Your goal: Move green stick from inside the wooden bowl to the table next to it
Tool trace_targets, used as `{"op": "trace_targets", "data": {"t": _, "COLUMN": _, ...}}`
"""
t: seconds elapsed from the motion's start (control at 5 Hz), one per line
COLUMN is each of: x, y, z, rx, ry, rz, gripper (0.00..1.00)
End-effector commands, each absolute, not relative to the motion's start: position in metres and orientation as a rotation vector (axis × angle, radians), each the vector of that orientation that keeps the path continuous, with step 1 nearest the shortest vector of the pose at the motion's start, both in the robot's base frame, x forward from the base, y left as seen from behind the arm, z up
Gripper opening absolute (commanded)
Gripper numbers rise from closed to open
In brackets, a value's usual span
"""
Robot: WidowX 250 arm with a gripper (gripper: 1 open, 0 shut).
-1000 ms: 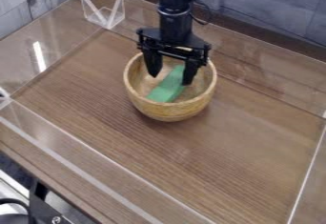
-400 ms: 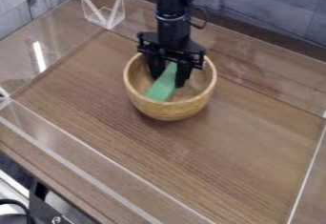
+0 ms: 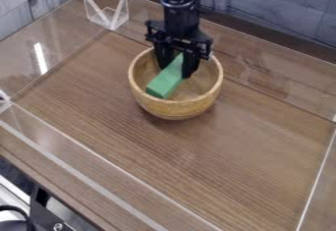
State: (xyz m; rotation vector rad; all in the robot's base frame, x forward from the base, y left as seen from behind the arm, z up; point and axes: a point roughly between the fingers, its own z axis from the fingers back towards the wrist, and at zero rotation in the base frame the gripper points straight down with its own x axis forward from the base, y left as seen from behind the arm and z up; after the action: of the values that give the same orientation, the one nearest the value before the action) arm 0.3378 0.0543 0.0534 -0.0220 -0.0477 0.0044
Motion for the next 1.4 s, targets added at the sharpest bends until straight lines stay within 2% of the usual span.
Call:
{"op": "trace_targets", "data": {"t": 0.0, "x": 0.343, "y": 0.067, "z": 0.07, "rx": -0.015, "ry": -0.101, "rz": 0.003, "gripper": 0.0}}
{"op": "trace_targets", "data": {"t": 0.6, "x": 0.341, "y": 0.071, "z": 0.062, "rx": -0.028, "ry": -0.094, "rz": -0.106, "gripper": 0.0}}
{"op": "trace_targets", "data": {"t": 1.2, "x": 0.336, "y": 0.078, "z": 0.079, "rx": -0.035, "ry": -0.09, "rz": -0.044, "gripper": 0.0}}
